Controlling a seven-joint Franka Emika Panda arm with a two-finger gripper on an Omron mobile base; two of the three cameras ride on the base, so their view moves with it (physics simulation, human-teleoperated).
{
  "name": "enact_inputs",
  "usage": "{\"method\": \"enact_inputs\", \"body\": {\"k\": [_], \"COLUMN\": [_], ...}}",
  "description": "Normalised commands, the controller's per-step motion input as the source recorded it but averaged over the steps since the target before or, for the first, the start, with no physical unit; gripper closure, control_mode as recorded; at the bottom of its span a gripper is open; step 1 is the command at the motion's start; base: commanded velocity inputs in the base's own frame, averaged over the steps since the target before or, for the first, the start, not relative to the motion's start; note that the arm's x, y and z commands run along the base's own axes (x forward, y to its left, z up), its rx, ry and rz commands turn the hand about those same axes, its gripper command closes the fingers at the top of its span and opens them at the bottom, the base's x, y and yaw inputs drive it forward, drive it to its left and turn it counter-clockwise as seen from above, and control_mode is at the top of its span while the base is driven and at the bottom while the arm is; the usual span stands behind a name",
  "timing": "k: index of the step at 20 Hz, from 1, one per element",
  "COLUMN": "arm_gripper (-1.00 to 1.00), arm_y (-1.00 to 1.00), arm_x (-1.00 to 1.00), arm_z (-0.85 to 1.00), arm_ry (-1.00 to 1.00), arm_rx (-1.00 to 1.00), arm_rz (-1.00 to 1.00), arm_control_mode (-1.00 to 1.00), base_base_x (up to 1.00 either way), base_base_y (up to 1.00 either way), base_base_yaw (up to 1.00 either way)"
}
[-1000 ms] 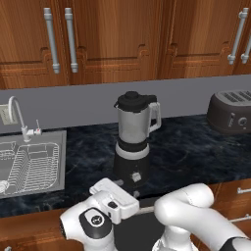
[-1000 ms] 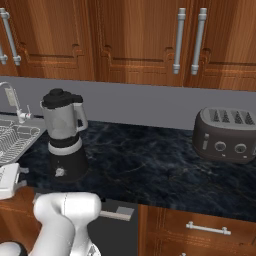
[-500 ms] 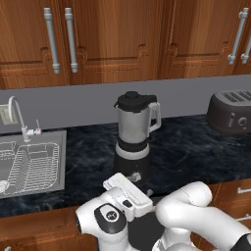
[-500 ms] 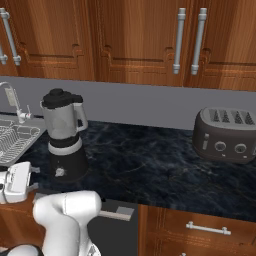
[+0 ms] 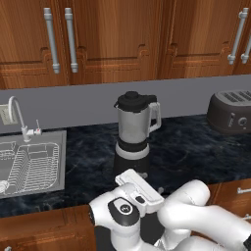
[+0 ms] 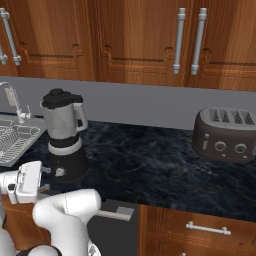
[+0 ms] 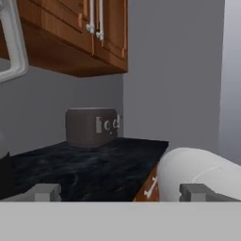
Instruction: Open the blender lid, put the kiwi in the blender, close the lid, and start the blender.
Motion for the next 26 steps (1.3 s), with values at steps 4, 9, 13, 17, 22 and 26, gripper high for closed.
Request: {"method": "enact_inputs", "body": {"k": [4,9,13,17,22,26], "arm_gripper": [-1.0,-1.0,-1.0,-1.0,-1.0,-1.0], "arm_y": [-0.18,0.0,0.01,0.0,0.01,0.02], "arm_x": [0.05,0.2,0.11,0.16,0.2,0.23], "arm_z": [0.0,0.0,0.0,0.0,0.0,0.0], "arm_ry": [-0.08,-0.02,0.0,0.0,0.0,0.0], "arm_rx": [0.0,0.0,0.0,0.0,0.0,0.0], "arm_rz": [0.04,0.06,0.07,0.07,0.06,0.04], "arm_control_mode": [-1.0,-1.0,-1.0,-1.0,-1.0,-1.0], "base_base_x": [0.0,0.0,0.0,0.0,0.0,0.0], "base_base_y": [0.0,0.0,0.0,0.0,0.0,0.0], "base_base_yaw": [0.0,0.0,0.0,0.0,0.0,0.0]}}
